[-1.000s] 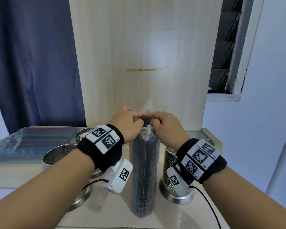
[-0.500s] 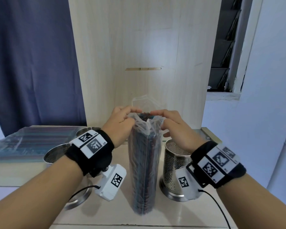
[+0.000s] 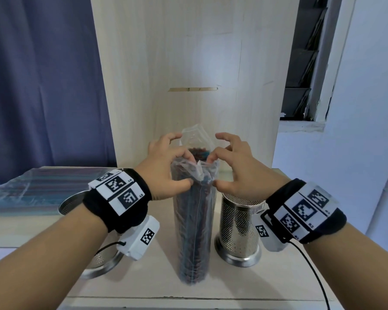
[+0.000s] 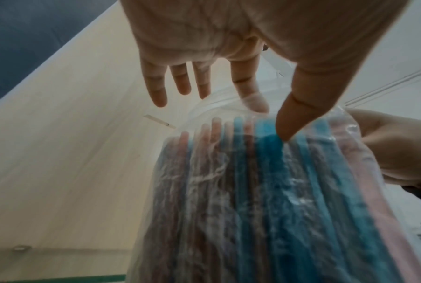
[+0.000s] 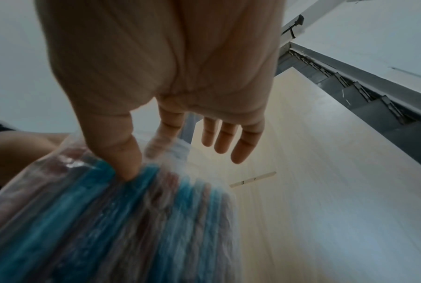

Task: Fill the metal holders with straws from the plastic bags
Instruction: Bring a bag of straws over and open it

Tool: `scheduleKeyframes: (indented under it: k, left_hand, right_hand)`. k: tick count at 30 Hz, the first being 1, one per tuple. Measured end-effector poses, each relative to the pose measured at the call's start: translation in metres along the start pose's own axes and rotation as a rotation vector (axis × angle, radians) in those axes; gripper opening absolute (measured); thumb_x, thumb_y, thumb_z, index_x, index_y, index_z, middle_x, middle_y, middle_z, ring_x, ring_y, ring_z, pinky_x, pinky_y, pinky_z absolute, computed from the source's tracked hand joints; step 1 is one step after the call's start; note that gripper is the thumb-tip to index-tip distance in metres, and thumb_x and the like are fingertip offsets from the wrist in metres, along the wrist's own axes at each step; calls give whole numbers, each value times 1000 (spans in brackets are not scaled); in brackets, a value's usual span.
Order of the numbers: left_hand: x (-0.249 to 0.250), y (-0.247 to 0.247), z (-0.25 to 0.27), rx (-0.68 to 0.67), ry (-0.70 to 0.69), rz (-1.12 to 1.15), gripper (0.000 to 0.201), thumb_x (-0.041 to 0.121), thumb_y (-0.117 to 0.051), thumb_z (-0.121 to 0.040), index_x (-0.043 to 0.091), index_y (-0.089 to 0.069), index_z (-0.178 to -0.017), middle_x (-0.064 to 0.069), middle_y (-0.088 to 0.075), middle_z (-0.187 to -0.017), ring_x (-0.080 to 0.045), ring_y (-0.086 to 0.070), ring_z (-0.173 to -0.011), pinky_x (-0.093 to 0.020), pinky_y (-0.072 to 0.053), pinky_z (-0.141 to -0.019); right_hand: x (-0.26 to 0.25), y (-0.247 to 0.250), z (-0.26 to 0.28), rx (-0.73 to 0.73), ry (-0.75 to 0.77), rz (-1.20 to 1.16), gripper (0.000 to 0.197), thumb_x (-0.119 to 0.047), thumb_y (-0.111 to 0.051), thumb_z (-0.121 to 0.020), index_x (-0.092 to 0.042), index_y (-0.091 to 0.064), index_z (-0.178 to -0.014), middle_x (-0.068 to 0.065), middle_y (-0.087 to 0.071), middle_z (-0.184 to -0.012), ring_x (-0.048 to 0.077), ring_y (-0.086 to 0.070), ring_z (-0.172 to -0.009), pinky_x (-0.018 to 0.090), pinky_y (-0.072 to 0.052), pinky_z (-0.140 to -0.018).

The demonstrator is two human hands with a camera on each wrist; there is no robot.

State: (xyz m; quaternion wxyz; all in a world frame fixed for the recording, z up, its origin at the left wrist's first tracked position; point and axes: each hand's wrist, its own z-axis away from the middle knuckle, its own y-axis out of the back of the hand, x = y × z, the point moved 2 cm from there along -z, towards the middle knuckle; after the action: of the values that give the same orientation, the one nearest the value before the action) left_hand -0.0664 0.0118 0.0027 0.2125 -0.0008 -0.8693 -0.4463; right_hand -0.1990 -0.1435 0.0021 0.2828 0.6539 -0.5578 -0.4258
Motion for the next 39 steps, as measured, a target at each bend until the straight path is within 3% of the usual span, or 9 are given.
scheduleKeyframes:
  k: [5,10,17,21,25,28,31,35,39]
  left_hand:
    - [-4,0,4,243,-98,-50,41,25,-84,-64,32,-43,-61,1,-40,-140,-24,-29,-128,-41,-29,-103]
    - [-10,-14,16,388,-165,-175,32,12,-81,-60,20,-50,-57,-9,-48,-133,-33,-38,-116,-43,-36,-92]
    - [-12,-31,36,319,35,137,34,64,-50,-79,37,-59,-63,5,-29,-151,-21,-27,-139,-45,-27,-110]
    - [-12,-32,30,268,216,160,36,35,-64,-87,18,-60,-56,0,-29,-155,-18,-29,-143,-32,-22,-114]
    - [-10,-36,35,204,239,122,20,21,-74,-75,23,-54,-77,-6,-38,-145,-20,-31,-141,-30,-29,-109]
    - [-6,-34,37,131,244,146,51,20,-73,-74,30,-43,-114,3,-48,-128,-20,-52,-116,-34,-44,-96]
    - [-4,-35,38,38,265,188,80,17,-67,-76,42,-25,-140,2,-47,-140,-24,-56,-116,-39,-45,-102]
    - [-5,-38,37,29,275,250,81,6,-55,-84,42,-21,-148,2,-36,-153,-19,-38,-138,-35,-34,-112]
    - [-10,-40,35,65,337,403,89,5,-56,-82,35,-12,-153,4,-34,-153,-20,-38,-138,-41,-36,-112]
  right_hand:
    - [7,-6,1,321,69,57,40,-19,-85,-68,-27,-47,-73,6,-53,-126,19,-37,-106,44,-42,-91]
    - [10,-24,15,508,44,79,31,-7,-84,-68,-18,-54,-70,10,-55,-119,21,-44,-95,30,-34,-78]
    - [-1,-30,31,404,-244,-385,23,-40,-60,-86,-25,-53,-70,-3,-44,-134,6,-40,-129,25,-40,-92]
    - [-2,-32,23,401,-405,-328,34,-23,-68,-86,-11,-51,-59,-4,-58,-73,-2,-52,-64,19,-39,-62]
    - [-3,-39,27,314,-482,-396,18,-11,-69,-83,-25,-61,-90,3,-70,-74,6,-56,-52,11,-40,-47]
    - [-5,-42,30,310,-483,-401,41,-1,-66,-83,-24,-62,-117,9,-70,-94,10,-63,-64,8,-45,-53]
    - [-7,-45,28,262,-460,-298,68,-3,-66,-82,-22,-46,-145,6,-49,-135,19,-65,-94,15,-49,-86]
    - [-10,-43,25,77,-506,-223,91,-11,-63,-88,-24,-7,-158,8,2,-162,32,-35,-139,30,-32,-109]
    - [-7,-41,20,-24,-509,-309,103,-14,-63,-88,-22,15,-156,5,11,-165,23,-2,-153,32,-19,-116]
